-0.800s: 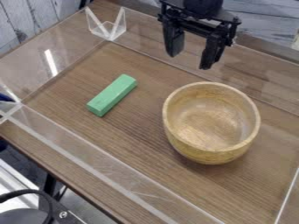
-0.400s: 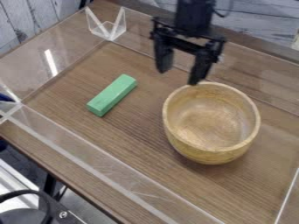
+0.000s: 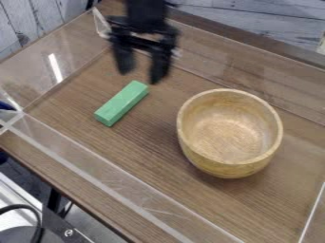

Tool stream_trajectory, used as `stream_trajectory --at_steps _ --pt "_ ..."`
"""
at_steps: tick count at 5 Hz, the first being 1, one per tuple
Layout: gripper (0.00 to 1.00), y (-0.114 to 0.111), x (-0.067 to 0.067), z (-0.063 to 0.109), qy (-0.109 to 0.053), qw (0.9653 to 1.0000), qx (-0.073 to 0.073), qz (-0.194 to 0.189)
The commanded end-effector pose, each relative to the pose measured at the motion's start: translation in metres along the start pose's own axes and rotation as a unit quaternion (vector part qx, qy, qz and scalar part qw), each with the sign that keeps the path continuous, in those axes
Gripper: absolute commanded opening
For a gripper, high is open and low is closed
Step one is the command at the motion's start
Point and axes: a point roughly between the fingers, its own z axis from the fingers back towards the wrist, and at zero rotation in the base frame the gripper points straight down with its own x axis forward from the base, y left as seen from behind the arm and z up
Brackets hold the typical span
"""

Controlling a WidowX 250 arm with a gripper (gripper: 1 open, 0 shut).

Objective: Put the green block in the brown bowl

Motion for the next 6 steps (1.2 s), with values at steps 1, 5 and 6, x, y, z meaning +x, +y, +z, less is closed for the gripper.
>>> stream_trajectory --at_steps 1,5,6 --pt "1.0 0.025 -0.009 0.015 -0.049 0.9988 -0.005 -0.002" --pt "1.0 0.047 0.013 -0.012 -0.032 0.998 0.047 -0.026" --pt "1.0 0.036 0.014 -0.022 -0.023 0.9973 0.065 -0.023"
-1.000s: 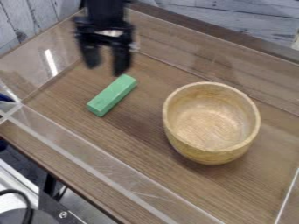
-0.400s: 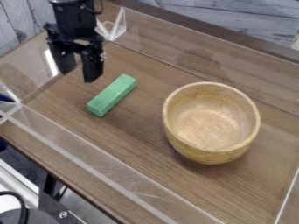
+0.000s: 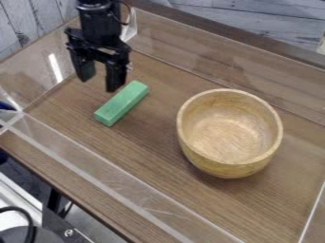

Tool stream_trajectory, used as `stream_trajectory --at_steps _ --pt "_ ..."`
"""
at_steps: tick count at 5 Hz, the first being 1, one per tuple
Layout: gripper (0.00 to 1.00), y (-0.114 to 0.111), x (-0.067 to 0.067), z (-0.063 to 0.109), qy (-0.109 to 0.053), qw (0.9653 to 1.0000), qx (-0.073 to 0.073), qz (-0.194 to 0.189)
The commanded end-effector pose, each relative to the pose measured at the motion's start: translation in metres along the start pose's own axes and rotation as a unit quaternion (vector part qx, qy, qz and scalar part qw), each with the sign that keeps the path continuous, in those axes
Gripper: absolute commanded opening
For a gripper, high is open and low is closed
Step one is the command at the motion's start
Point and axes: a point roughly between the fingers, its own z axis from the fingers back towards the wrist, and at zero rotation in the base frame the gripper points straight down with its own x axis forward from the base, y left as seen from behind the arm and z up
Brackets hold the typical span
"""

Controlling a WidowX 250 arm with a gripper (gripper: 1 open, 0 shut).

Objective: Put the green block in the brown bowl

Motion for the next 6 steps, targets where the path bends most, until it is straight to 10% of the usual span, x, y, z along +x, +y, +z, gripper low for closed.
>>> stream_trajectory --at_steps 1,3,5,6 --pt "1.0 -0.002 0.006 0.003 -0.012 0.9995 0.027 0.01" --pt "1.0 -0.004 0.011 0.014 -0.018 0.9975 0.035 0.059" --pt "1.0 -0.008 0.016 0.006 -0.008 0.9999 -0.002 0.01" --pt "1.0 -0.01 0.006 0.007 -0.008 0.9999 0.005 0.013"
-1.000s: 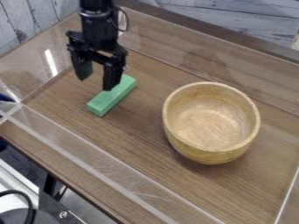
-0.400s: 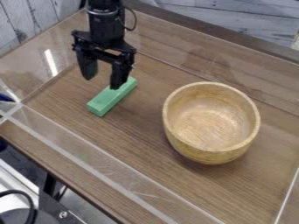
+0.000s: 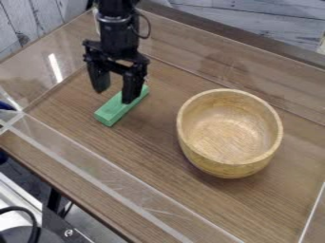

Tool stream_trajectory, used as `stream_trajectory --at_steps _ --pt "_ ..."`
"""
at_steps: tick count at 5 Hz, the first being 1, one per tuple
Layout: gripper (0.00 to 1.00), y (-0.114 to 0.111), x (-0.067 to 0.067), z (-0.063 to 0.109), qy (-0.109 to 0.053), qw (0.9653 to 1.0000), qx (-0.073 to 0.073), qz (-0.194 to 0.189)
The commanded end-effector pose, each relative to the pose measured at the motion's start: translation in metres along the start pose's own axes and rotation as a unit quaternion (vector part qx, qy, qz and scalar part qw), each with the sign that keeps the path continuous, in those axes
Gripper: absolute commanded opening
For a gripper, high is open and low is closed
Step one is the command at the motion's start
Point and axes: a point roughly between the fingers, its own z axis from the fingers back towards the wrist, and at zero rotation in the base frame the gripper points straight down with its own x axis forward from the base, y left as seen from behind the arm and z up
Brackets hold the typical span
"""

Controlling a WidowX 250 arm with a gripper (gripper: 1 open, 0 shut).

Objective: Put the green block in the brown bowl

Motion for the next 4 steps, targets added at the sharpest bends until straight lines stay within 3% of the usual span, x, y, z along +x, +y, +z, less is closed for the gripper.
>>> stream_trajectory --at_steps 1,2,4 --pt "1.0 0.0009 -0.0028 0.0252 -0.044 0.9988 0.02 0.006" --pt "1.0 0.0002 -0.0053 0.0233 -0.047 0.9985 0.027 0.01" --pt "1.0 0.0053 0.0042 0.0192 -0.079 0.9966 0.004 -0.023"
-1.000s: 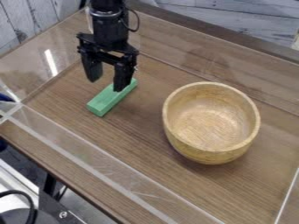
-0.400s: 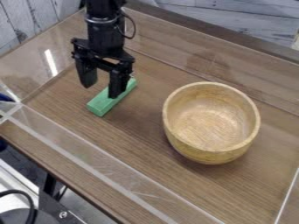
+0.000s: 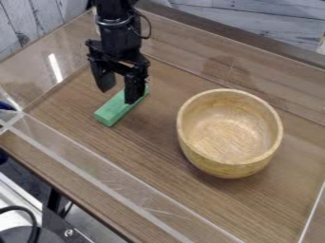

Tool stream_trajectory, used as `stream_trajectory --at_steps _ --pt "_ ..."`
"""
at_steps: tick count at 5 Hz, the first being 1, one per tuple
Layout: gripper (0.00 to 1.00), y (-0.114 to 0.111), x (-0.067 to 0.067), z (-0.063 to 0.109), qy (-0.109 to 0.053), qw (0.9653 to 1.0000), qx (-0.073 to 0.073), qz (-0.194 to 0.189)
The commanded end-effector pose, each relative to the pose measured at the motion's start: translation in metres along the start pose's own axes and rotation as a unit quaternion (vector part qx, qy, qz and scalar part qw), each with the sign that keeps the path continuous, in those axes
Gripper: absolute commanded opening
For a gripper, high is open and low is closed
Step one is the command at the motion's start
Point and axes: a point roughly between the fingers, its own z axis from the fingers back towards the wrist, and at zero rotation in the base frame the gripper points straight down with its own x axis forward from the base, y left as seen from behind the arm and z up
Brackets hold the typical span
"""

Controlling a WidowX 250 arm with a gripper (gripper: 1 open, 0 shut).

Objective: Put the green block in the brown bowl

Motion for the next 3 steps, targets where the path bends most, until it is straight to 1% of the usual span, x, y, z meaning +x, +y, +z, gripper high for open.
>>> stream_trajectory --at_steps 1,3 --pt "1.0 0.002 0.0 0.005 -0.021 0.9996 0.013 0.011" --pt "1.0 0.011 -0.002 -0.013 -0.012 0.9996 0.004 0.026"
